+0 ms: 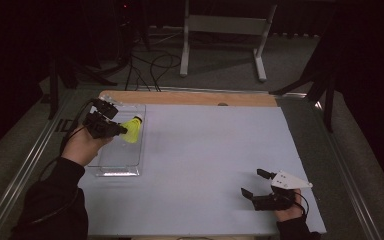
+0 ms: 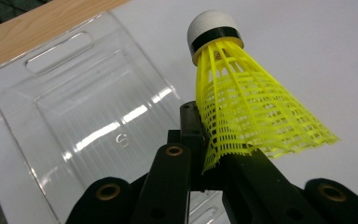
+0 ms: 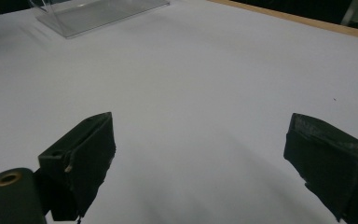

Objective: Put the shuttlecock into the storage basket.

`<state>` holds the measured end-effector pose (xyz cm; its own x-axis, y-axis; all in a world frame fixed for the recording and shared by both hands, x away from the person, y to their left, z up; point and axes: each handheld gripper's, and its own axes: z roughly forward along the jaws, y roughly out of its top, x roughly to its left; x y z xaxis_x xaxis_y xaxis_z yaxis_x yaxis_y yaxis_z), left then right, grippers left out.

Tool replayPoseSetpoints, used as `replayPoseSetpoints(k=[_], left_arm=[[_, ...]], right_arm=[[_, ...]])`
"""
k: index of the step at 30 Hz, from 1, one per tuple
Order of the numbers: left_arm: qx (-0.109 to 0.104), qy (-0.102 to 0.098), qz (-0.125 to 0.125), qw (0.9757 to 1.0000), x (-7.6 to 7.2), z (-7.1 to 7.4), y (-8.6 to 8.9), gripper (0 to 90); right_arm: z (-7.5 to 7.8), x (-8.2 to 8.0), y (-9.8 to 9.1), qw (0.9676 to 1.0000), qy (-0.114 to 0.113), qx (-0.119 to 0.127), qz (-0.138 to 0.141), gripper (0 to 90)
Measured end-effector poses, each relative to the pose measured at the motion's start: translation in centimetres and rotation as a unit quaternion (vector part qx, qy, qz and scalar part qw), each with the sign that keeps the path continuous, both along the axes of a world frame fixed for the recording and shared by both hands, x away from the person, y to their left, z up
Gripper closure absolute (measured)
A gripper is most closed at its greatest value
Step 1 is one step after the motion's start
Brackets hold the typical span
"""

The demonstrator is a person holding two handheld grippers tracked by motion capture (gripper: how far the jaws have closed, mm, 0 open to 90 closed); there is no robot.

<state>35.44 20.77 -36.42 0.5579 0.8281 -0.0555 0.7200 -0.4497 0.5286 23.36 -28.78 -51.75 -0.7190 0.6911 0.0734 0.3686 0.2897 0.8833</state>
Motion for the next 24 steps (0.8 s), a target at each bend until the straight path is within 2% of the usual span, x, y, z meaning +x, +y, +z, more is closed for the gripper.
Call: replayPoseSetpoints(k=[4,5,8,10,13,18,24], left_arm=[[0.001,0.002,0.011,0.9999,0.2,-0.8,0.4,90.0],[-0.005,0.005,0.012,0.9999,0.3,-1.0,0.5,90.0],[0.001,0.007,0.021,0.9998,0.4,-1.8,0.6,90.0],[0.016,0.006,0.028,0.9995,0.6,-2.4,0.6,90.0],[0.023,0.013,0.035,0.999,0.8,-3.4,0.7,90.0],[0.018,0.019,0.044,0.9987,1.2,-4.6,0.7,90.0],[0.026,0.024,0.051,0.9981,1.6,-6.3,0.3,90.0]], right_arm=[[0.0,0.0,0.0,1.0,0.001,0.0,0.0,8.6],[0.0,0.0,0.0,1.0,0.001,0.001,-0.001,8.7],[0.0,0.0,-0.1,1.0,0.001,0.0,-0.002,8.7],[0.0,0.0,0.0,1.0,0.001,0.002,-0.003,8.6],[0.0,0.0,0.0,1.0,0.002,0.0,-0.002,8.7],[-0.1,0.1,0.0,1.0,0.002,0.002,-0.001,8.6],[-0.1,0.0,-0.1,1.0,0.001,0.003,-0.002,8.6]])
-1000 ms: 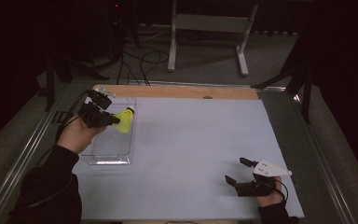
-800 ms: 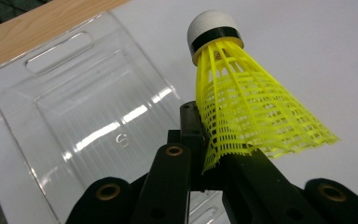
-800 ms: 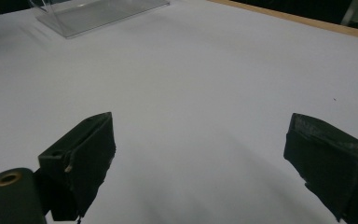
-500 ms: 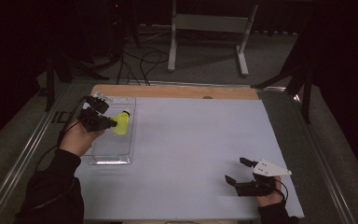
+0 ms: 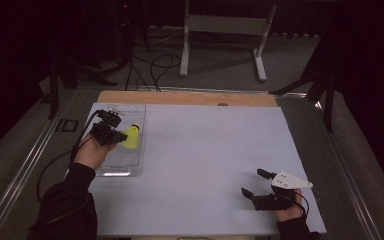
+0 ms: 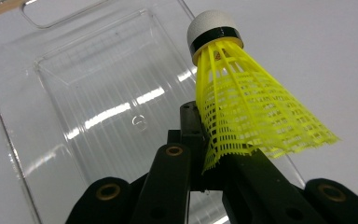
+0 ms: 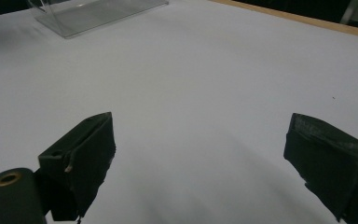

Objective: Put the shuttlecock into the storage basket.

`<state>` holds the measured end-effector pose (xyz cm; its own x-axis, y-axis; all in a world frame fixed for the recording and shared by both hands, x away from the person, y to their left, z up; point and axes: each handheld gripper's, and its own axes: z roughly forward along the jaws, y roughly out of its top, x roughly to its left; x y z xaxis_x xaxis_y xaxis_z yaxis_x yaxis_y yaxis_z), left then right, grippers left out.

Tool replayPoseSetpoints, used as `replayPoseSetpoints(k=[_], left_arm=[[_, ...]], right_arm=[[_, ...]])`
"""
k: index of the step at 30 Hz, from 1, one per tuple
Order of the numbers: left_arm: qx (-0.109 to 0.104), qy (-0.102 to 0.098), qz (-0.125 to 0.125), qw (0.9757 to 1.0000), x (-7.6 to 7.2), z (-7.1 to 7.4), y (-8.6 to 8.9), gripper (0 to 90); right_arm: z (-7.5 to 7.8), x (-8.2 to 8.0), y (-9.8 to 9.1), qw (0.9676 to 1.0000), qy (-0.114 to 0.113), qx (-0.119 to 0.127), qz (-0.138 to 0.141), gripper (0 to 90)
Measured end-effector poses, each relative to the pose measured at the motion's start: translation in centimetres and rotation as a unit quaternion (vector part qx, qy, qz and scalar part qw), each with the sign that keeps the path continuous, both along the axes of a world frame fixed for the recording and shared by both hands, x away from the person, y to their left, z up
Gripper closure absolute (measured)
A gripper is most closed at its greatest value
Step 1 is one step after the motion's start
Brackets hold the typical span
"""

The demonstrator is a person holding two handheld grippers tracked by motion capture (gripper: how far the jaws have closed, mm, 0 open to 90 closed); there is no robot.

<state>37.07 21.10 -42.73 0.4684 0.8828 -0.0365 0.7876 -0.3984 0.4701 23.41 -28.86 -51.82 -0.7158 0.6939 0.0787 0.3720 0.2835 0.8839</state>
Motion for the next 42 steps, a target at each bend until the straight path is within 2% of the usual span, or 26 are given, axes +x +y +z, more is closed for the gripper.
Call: replayPoseSetpoints(k=[7,17,23,31,36,39,40,42], left_arm=[[0.003,0.007,0.011,0.9999,0.3,-1.4,0.0,90.0],[0.013,0.024,0.012,0.9996,0.6,-2.9,-0.1,90.0],[0.019,0.03,0.01,0.9993,0.8,-3.3,-0.3,90.0],[0.025,0.048,0.014,0.9985,1.1,-4.1,-0.5,90.0],[0.033,0.063,0.007,0.9975,1.1,-4.3,-0.8,89.6],[0.033,0.061,0.008,0.9976,1.1,-4.2,-0.9,85.6],[0.034,0.063,0.007,0.9974,1.1,-4.1,-1.0,81.1],[0.036,0.058,0.016,0.9975,1.0,-3.8,-1.1,59.7]], right_arm=[[0.0,0.0,0.0,1.0,0.001,0.0,0.0,8.6],[0.0,0.0,-0.1,1.0,0.002,0.0,0.0,8.7],[0.0,0.0,-0.1,1.0,0.001,0.0,0.0,8.7],[0.0,0.0,-0.1,1.0,0.0,-0.001,0.0,8.7],[0.0,0.0,-0.1,1.0,0.002,-0.001,0.0,8.7],[0.0,0.0,-0.1,1.0,0.001,-0.002,-0.001,8.7],[0.0,0.0,-0.1,1.0,0.001,-0.002,-0.001,8.6],[0.0,0.0,-0.1,1.0,0.001,-0.003,-0.001,8.6]])
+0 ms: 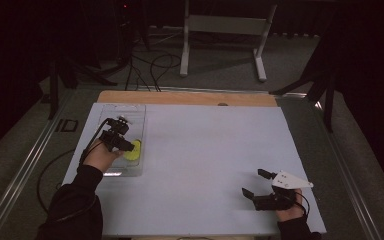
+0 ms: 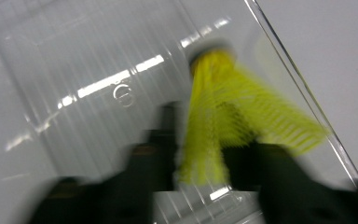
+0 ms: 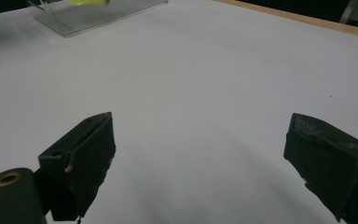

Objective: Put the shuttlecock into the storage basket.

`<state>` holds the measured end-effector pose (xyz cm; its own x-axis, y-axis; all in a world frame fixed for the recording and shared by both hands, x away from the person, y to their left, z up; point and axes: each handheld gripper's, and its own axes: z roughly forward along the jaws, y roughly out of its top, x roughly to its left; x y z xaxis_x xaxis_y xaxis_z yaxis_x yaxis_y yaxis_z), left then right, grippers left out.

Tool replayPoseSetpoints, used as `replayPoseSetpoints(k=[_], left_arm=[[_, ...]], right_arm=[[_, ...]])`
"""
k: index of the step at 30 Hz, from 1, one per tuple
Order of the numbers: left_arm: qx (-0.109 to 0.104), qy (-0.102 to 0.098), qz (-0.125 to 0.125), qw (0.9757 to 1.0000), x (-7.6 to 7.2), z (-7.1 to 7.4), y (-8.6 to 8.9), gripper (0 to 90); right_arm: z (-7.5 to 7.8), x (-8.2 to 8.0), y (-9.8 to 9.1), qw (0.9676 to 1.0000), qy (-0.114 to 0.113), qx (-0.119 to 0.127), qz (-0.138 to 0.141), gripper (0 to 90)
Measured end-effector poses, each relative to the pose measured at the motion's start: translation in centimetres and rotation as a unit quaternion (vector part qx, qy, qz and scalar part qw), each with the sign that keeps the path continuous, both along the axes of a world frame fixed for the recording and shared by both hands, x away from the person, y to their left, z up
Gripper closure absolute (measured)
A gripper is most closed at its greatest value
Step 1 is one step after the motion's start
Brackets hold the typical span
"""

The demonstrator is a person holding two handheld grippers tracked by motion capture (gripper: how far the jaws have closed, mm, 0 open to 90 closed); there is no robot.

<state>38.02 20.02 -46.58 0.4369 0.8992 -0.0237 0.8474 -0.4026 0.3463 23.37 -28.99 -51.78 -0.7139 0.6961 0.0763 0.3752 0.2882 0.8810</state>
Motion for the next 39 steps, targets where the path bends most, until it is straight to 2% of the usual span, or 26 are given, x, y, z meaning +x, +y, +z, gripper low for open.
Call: replayPoseSetpoints(k=[1,2,3,4,5,7,8,9,12,14,26,32,37,39], left_arm=[[-0.007,0.0,0.002,1.0,0.0,0.1,0.0,46.1],[-0.017,0.0,0.005,0.9998,-0.1,0.3,0.1,36.4],[-0.019,-0.002,0.006,0.9998,-0.1,0.5,0.0,26.4],[-0.02,-0.003,0.001,0.9998,-0.2,0.7,0.0,21.3],[-0.026,0.001,-0.006,0.9996,-0.2,0.8,-0.1,12.2],[-0.033,0.003,-0.019,0.9993,-0.4,1.2,-0.3,3.7],[-0.033,0.003,-0.019,0.9993,-0.4,1.2,-0.3,2.7],[-0.041,0.003,-0.03,0.9987,-0.6,1.4,-0.5,0.1],[-0.037,-0.002,-0.037,0.9986,-0.7,1.7,-0.9,0.1],[-0.044,-0.004,-0.038,0.9983,-0.7,1.8,-1.0,0.1],[-0.043,-0.024,-0.051,0.9975,-1.0,3.1,-1.8,0.0],[-0.056,-0.03,-0.06,0.9961,-0.9,3.6,-2.0,0.0],[-0.071,-0.024,-0.073,0.9945,-0.9,4.1,-2.3,0.1],[-0.071,-0.025,-0.082,0.9938,-0.9,4.2,-2.6,0.0]], right_arm=[[0.0,0.0,0.0,1.0,0.001,0.001,0.0,8.7],[0.0,0.0,0.0,1.0,0.001,0.001,0.0,8.7],[0.0,0.0,0.0,1.0,0.0,0.0,0.0,8.7],[0.0,0.0,0.0,1.0,0.0,0.0,0.0,8.7],[0.0,0.0,0.0,1.0,-0.001,0.0,0.0,8.7],[0.0,0.0,0.0,1.0,0.0,-0.001,0.001,8.7],[0.0,0.0,0.0,1.0,0.0,-0.001,0.001,8.7],[0.0,0.0,0.0,1.0,0.0,-0.001,0.0,8.7],[0.0,0.0,0.0,1.0,0.0,-0.002,0.0,8.7],[0.0,0.0,0.0,1.0,0.0,-0.002,0.0,8.7],[0.0,0.0,0.0,1.0,-0.001,-0.001,0.0,8.7],[0.0,0.0,0.0,1.0,-0.001,-0.001,0.0,8.7],[0.1,0.0,0.0,1.0,-0.001,-0.001,0.0,8.7],[0.1,0.0,0.0,1.0,-0.001,-0.001,0.0,8.7]])
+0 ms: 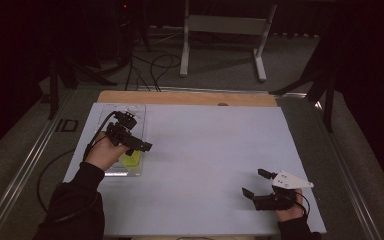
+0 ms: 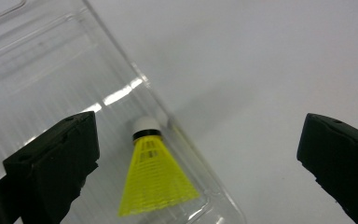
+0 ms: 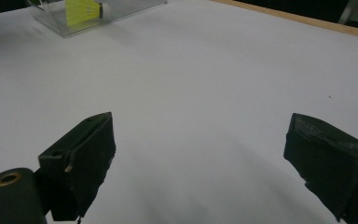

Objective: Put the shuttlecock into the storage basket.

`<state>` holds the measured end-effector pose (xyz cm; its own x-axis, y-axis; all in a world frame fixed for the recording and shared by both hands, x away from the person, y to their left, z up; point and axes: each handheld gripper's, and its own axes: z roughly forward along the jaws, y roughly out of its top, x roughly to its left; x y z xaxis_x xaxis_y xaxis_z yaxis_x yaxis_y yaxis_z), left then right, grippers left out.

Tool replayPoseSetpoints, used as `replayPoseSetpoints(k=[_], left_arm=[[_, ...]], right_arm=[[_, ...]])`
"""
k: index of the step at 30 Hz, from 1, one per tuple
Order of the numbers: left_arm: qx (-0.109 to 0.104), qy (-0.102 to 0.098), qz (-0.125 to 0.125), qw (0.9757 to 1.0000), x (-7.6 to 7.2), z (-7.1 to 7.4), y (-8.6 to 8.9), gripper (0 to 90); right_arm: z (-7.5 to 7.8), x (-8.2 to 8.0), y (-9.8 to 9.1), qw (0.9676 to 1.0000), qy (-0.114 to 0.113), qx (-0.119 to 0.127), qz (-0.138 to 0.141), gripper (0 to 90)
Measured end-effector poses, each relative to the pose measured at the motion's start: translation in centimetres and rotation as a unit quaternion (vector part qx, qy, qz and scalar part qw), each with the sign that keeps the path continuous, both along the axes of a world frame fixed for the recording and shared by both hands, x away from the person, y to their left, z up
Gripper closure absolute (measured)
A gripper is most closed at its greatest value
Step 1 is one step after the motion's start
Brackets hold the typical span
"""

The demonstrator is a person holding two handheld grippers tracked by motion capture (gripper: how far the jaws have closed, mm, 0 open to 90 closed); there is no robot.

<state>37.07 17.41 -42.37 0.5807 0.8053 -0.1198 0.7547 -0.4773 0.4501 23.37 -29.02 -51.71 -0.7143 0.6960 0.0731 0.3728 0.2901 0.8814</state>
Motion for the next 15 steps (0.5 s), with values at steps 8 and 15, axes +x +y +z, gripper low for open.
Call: replayPoseSetpoints(k=[8,15], left_arm=[[-0.031,-0.012,-0.073,0.9968,-0.6,-0.1,-1.6,0.0],[-0.05,-0.015,-0.109,0.9927,-0.9,-0.2,-3.0,0.0]], right_arm=[[0.0,0.0,0.0,1.0,0.001,0.001,0.0,8.7],[0.0,0.0,0.0,1.0,0.0,0.001,0.001,8.6]])
